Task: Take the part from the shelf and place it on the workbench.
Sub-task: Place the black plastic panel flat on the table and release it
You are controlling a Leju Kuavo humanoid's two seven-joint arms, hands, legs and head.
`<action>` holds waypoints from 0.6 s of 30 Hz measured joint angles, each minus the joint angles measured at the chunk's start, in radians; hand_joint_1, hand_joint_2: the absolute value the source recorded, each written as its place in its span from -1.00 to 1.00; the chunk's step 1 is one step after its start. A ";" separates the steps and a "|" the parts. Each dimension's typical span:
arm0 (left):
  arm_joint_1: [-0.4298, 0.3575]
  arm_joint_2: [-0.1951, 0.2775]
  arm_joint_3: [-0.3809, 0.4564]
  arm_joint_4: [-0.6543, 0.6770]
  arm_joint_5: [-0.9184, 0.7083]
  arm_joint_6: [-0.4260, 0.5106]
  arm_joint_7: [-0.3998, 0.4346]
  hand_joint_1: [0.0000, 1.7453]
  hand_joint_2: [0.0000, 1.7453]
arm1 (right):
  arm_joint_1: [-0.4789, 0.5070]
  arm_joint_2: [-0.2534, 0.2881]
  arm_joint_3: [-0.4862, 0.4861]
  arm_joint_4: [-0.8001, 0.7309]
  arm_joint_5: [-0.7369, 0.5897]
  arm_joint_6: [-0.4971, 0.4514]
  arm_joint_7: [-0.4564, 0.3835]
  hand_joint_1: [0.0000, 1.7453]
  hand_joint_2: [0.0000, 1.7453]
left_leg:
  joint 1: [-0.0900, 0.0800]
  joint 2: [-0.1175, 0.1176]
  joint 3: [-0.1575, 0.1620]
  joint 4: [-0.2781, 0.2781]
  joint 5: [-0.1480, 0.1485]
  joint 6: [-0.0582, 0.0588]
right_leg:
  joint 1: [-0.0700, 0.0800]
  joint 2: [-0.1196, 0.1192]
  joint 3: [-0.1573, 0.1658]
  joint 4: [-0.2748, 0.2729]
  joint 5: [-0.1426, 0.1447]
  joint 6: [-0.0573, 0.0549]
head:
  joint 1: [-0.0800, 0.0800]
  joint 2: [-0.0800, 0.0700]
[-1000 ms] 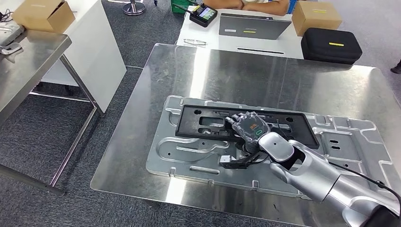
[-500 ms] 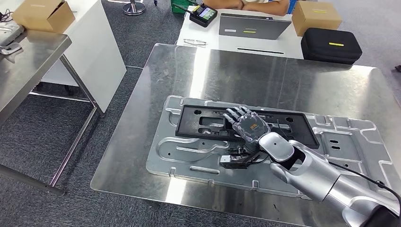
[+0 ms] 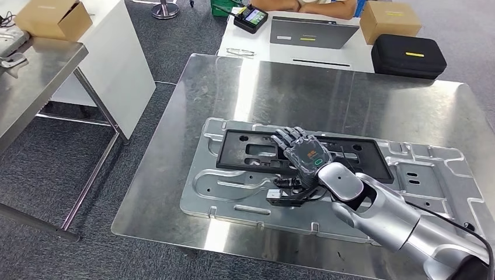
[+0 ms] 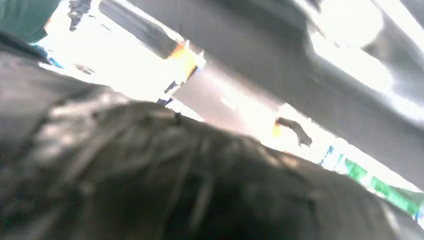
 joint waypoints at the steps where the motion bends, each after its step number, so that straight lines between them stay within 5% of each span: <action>1: 0.000 -0.002 -0.001 0.000 0.002 0.000 0.000 -1.00 -1.00 | 0.009 0.000 -0.008 -0.028 0.004 -0.010 0.009 -1.00 -1.00 | 0.000 0.000 0.000 0.000 0.000 0.000 | 0.000 0.000 0.000 0.000 0.000 0.000 | 0.000 0.000; 18: 0.000 -0.022 -0.024 0.000 0.019 0.007 0.003 -1.00 -1.00 | 0.124 0.008 -0.093 -0.319 0.039 -0.089 0.066 -1.00 -1.00 | 0.001 0.000 0.001 0.000 0.000 -0.001 | 0.000 0.000 0.001 0.000 0.000 0.000 | 0.000 0.000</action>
